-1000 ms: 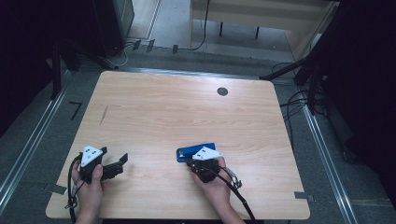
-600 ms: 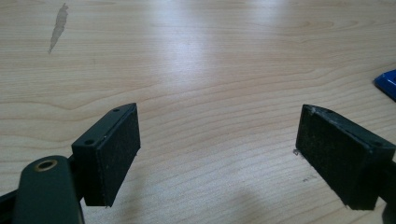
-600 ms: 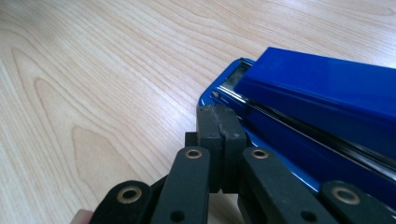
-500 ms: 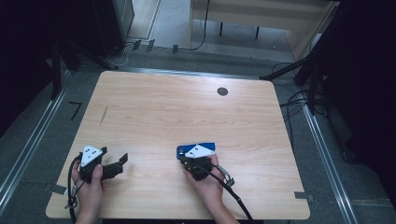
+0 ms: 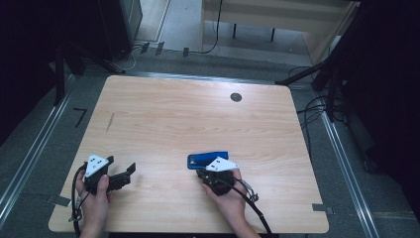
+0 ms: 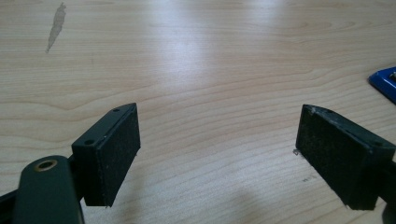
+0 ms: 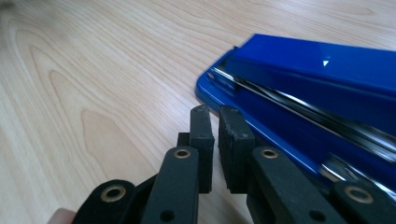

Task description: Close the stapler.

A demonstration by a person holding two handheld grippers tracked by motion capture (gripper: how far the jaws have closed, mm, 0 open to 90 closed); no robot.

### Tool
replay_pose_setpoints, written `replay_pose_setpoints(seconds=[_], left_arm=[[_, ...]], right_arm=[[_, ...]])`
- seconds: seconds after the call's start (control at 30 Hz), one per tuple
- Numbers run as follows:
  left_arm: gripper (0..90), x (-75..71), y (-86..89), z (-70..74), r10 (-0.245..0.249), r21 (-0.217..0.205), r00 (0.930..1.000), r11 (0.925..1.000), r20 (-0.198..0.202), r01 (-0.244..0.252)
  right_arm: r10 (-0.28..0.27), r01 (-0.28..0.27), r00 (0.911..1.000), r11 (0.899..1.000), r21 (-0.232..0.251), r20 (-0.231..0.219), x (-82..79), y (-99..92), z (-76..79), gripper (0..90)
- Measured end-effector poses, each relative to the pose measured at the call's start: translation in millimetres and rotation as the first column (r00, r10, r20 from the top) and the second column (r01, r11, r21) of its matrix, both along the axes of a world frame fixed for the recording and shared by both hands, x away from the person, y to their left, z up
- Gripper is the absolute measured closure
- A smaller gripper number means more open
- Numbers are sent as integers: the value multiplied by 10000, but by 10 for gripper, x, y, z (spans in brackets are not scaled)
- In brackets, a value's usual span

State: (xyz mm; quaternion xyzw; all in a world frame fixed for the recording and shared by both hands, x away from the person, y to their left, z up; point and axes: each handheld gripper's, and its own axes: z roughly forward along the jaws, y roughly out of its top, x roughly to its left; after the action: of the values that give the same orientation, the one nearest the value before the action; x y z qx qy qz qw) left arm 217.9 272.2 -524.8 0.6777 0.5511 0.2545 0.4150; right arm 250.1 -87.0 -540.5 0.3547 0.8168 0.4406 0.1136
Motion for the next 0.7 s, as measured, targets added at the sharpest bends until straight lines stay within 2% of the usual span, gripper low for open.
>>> replay_pose_setpoints(seconds=[0.13,0.4,0.5,0.6,0.7], left_arm=[[144,-2,0,0,4,4,10000,10000,29,-4],[144,-3,0,0,10,16,10000,10000,37,-10],[144,-3,1,0,20,-11,10000,10000,47,-20],[144,-3,1,-1,9,-19,10000,10000,61,-9],[144,-3,1,0,16,-11,10000,10000,48,-16]], right_arm=[[170,-170,9999,9995,266,-16,-13,-132,38,747],[504,-508,9987,9979,409,121,-102,-300,111,566],[505,-513,9986,9972,538,149,-142,-377,151,525],[564,-570,9983,9977,374,167,-193,-474,159,489],[574,-581,9982,9973,444,158,-250,-617,158,465]])
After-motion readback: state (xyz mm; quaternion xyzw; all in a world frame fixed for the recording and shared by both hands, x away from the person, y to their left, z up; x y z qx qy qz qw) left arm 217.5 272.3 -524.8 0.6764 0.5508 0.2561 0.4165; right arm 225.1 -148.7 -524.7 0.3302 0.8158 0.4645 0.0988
